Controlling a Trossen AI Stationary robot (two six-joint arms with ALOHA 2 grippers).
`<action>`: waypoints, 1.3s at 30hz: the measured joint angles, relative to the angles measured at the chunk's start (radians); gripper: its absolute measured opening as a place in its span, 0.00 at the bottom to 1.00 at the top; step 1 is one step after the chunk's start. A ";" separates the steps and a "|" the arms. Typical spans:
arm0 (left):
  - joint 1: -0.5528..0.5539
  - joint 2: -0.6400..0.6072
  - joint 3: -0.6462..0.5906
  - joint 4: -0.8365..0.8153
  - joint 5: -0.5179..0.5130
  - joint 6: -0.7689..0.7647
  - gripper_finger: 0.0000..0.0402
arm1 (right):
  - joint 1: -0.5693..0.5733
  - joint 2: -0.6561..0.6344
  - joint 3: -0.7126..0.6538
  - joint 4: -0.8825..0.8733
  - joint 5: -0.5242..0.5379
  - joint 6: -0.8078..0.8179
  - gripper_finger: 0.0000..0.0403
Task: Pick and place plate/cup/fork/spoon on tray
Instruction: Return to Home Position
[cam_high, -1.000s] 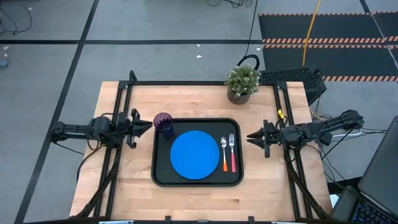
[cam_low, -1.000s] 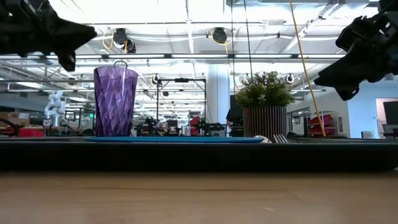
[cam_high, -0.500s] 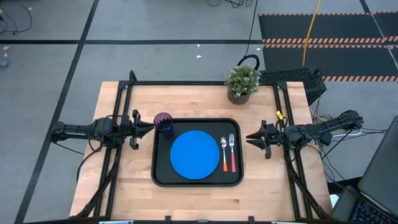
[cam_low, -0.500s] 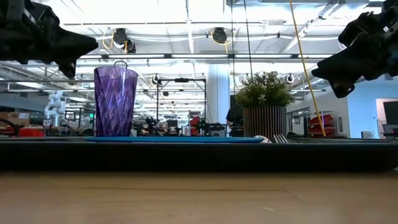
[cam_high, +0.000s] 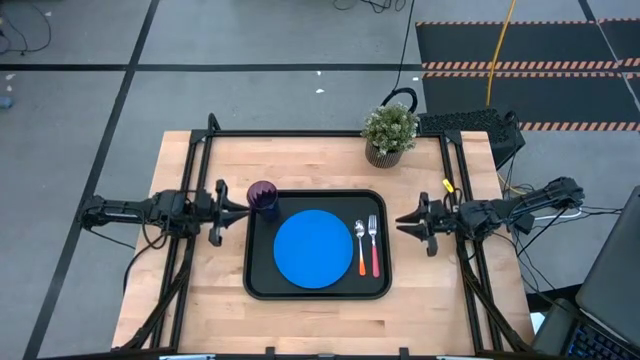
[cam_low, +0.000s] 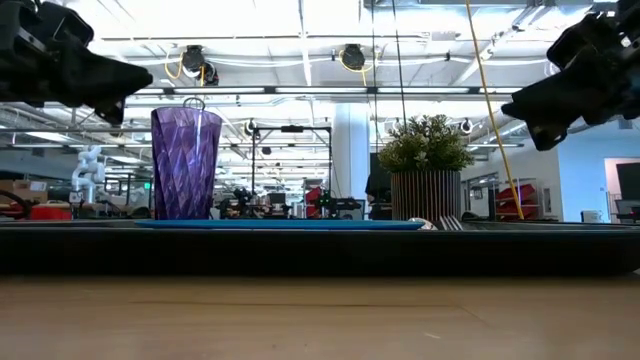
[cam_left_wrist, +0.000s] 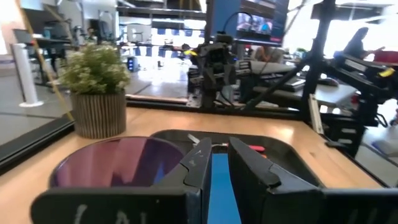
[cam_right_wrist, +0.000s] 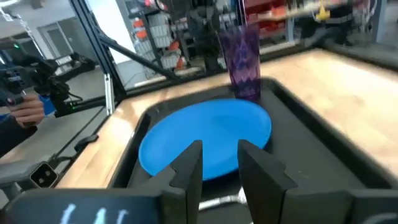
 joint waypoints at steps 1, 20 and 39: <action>0.000 0.000 0.000 0.000 0.008 0.004 0.14 | 0.000 0.000 0.000 0.017 0.000 -0.017 0.23; 0.000 0.000 0.000 0.001 0.013 0.028 0.14 | -0.002 0.044 -0.002 0.202 0.007 -0.173 0.23; 0.000 0.000 0.000 -0.003 0.030 0.000 0.14 | -0.162 0.145 -0.002 0.333 -0.159 -0.259 0.23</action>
